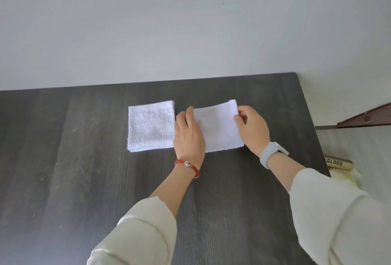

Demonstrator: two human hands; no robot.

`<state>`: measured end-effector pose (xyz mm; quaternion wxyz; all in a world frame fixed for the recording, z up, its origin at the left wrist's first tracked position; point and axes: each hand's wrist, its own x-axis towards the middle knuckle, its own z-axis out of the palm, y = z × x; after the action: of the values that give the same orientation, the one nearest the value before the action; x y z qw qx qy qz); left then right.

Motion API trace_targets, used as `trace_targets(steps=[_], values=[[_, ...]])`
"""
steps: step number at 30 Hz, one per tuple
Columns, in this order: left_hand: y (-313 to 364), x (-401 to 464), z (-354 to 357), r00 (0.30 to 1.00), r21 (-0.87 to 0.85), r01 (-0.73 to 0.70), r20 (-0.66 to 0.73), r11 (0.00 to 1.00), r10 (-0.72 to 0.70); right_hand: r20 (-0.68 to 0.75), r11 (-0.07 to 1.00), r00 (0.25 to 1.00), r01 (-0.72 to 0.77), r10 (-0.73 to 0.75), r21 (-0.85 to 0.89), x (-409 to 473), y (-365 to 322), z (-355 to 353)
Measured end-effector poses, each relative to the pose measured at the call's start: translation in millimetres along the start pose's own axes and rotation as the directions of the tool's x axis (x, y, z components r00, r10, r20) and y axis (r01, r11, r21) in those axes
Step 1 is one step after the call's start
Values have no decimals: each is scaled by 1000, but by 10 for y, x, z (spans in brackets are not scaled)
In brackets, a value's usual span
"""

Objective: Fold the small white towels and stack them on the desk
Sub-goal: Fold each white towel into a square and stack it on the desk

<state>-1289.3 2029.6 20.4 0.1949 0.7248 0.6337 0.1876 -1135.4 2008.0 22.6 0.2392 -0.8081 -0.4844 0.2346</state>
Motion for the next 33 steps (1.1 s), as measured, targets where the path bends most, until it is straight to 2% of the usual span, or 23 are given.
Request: trace_targets(steps=[1, 3, 5, 6, 8, 12, 16, 19, 22, 25, 29, 33], values=[[-28, -22, 35, 992, 43, -113, -56, 993, 115, -73, 997, 996, 46, -51, -68, -21, -4, -1], [-91, -66, 119, 959, 178, -269, -43, 947, 280, -149, 940, 952, 223, -267, -259, -74, -7, 18], [-129, -79, 180, 952, 273, -304, 61, 913, 299, -50, 812, 905, 355, -423, -463, -121, 13, 73], [-124, -74, 184, 959, 295, -277, 140, 915, 245, 32, 761, 909, 367, -416, -534, -131, 30, 108], [-138, -66, 193, 959, 326, -233, 233, 916, 160, 153, 723, 939, 336, -309, -603, -136, 63, 168], [-163, -40, 179, 904, 336, -287, 405, 897, 138, 244, 733, 955, 288, -170, -616, -155, 119, 247], [-90, 45, 26, 886, 412, -326, 447, 851, 123, 315, 735, 937, 321, -153, -597, -167, 38, 163], [-1, 92, -210, 881, 404, -343, 451, 848, 142, 313, 788, 939, 299, -142, -538, -247, -92, -39], [152, 41, -519, 918, 354, -275, 372, 894, 135, 175, 951, 976, 170, -127, -258, -431, -213, -346], [461, -120, -850, 952, 273, -215, 272, 938, 139, 99, 995, 991, 94, -95, 17, -688, -288, -813], [1177, -541, -1140, 959, 94, -254, 156, 963, 237, -2, 992, 996, 85, -85, 92, -1161, -120, -1630], [2183, -1349, -1111, 909, -60, -398, 105, 915, 403, -185, 992, 980, 94, -78, 79, -1957, 466, -2570]])
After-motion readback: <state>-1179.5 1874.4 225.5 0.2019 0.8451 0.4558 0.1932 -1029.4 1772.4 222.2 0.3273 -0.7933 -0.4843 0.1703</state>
